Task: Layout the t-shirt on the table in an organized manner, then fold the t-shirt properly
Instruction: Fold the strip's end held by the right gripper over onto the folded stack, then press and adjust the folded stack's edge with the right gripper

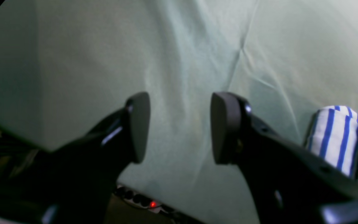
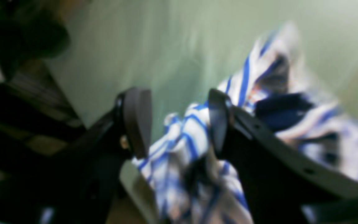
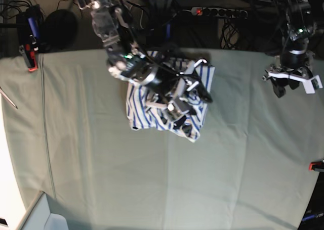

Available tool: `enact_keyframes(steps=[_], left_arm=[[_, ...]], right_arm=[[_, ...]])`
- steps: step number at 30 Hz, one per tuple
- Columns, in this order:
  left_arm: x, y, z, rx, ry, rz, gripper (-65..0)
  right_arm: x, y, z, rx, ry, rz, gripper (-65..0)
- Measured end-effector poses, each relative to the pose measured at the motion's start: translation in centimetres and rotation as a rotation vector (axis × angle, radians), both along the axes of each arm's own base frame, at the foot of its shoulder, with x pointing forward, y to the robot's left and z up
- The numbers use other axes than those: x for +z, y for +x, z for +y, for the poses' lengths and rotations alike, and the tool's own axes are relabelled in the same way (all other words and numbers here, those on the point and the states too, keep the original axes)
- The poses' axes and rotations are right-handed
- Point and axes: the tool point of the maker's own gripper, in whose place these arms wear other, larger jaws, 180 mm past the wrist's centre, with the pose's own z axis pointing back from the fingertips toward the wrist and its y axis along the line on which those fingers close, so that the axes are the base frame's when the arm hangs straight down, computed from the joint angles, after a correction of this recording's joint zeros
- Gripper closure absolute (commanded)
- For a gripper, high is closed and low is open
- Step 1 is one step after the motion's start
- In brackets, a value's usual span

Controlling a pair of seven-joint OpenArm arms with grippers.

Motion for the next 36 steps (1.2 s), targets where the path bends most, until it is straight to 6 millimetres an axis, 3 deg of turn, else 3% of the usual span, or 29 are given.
enact_keyframes(steps=[2, 4, 8, 13, 17, 20, 24, 29, 32, 36], left_arm=[[-0.1, -0.1, 0.0, 0.0, -0.001, 0.004, -31.2], [-0.1, 0.0, 0.0, 0.0, -0.002, 0.003, -31.2], [0.2, 0.2, 0.0, 0.001, 0.001, -0.008, -31.2], [0.2, 0.2, 0.0, 0.001, 0.002, -0.009, -31.2], [0.2, 0.2, 0.0, 0.001, 0.002, -0.008, -31.2], [0.2, 0.3, 0.0, 0.001, 0.002, -0.01, -31.2], [0.2, 0.2, 0.0, 0.0, 0.002, -0.009, -31.2], [0.3, 0.3, 0.0, 0.001, 0.002, -0.011, -31.2], [0.2, 0.2, 0.0, 0.001, 0.002, -0.008, -31.2], [0.8, -0.5, 2.3, 0.064, 0.022, -0.017, -31.2]], right_arm=[[2.3, 0.9, -1.9, -0.046, 0.015, -0.067, -31.0], [3.1, 1.8, -4.5, -0.119, 0.01, -0.096, -31.0], [1.0, 1.9, -8.4, -0.218, -0.04, -0.038, -29.2], [-0.2, 1.8, -9.4, -0.249, -0.042, -0.007, -14.2], [-3.9, 0.1, -8.9, -0.236, -0.059, 0.102, -6.0], [-5.5, -0.4, -8.6, -0.226, -0.071, 0.146, -5.2], [-6.9, -2.4, -5.0, -0.123, -0.061, 0.194, -5.1], [-7.1, -6.1, -0.7, 0.037, -0.063, 0.21, -4.9], [-7.2, -8.1, 0.8, 0.135, -0.084, 0.2, -5.1], [-7.3, -10.4, 1.4, 0.227, -0.115, 0.19, -4.9]])
